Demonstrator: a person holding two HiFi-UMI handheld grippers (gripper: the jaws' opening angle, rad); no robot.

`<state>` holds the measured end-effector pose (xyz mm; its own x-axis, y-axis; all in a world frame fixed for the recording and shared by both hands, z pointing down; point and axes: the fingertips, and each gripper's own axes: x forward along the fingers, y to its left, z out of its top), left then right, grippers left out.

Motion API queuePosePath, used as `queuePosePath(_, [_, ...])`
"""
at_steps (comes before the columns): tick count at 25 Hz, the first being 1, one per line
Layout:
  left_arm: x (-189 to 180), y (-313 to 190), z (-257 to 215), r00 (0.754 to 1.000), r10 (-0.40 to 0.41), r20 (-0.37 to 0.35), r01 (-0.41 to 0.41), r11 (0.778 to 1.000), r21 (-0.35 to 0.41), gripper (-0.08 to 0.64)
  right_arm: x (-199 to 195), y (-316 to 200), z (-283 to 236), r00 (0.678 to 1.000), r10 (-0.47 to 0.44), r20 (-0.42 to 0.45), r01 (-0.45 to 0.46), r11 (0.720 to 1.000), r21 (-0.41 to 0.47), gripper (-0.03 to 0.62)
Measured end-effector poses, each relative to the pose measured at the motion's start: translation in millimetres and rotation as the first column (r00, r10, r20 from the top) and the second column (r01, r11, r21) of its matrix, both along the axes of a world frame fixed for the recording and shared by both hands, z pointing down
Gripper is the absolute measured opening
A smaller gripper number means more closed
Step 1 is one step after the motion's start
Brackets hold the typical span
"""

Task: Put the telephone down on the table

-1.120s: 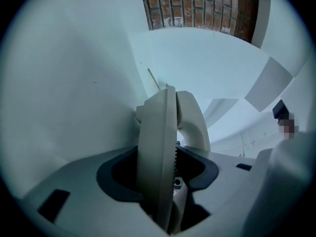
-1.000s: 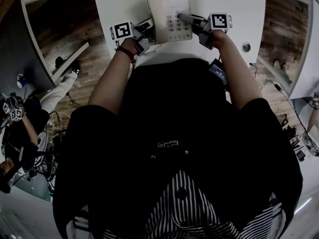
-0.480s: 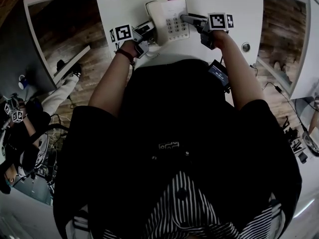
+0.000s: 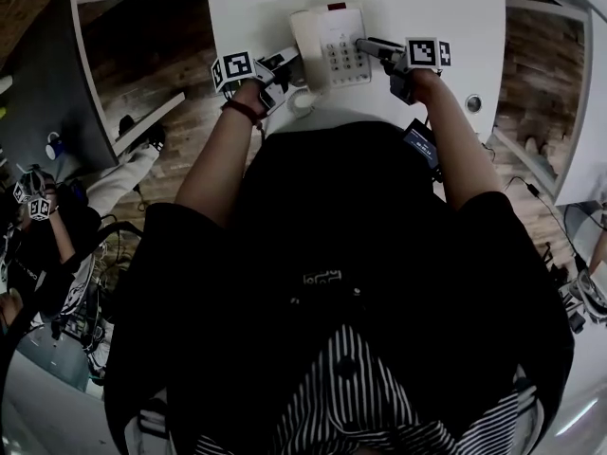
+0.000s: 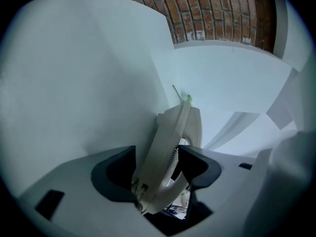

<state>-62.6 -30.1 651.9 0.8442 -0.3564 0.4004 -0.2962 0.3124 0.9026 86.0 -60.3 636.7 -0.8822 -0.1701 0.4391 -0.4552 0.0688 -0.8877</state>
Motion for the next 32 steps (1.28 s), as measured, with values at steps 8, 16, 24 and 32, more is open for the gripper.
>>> queuePosePath(8, [-23.1, 5.6, -20.7, 0.997, -0.047, -0.055, 0.048, 0.999, 0.012, 0.248, 14.7, -14.9, -22.3, 0.998, 0.028, -0.053, -0.025, 0.998, 0.053, 0.225])
queuePosePath(16, [-17.4, -48.8, -169.2, 0.996, 0.091, 0.006, -0.083, 0.887, 0.454, 0.008, 3.1, -37.4, -139.4, 0.989, -0.011, -0.147, 0.065, 0.929, 0.365, 0.018])
queuePosePath(24, [-2.7, -79.2, -293.5, 0.955, -0.052, 0.291, -0.202, 0.603, 0.772, 0.008, -39.9, -31.1, -271.6, 0.995, 0.022, -0.099, 0.048, 0.757, 0.652, 0.003])
queuePosePath(32, [12.7, -74.3, -339.7, 0.914, -0.130, 0.384, -0.292, 0.443, 0.847, 0.008, -43.8, -21.5, -325.1, 0.996, 0.033, -0.080, 0.036, 0.683, 0.730, 0.002])
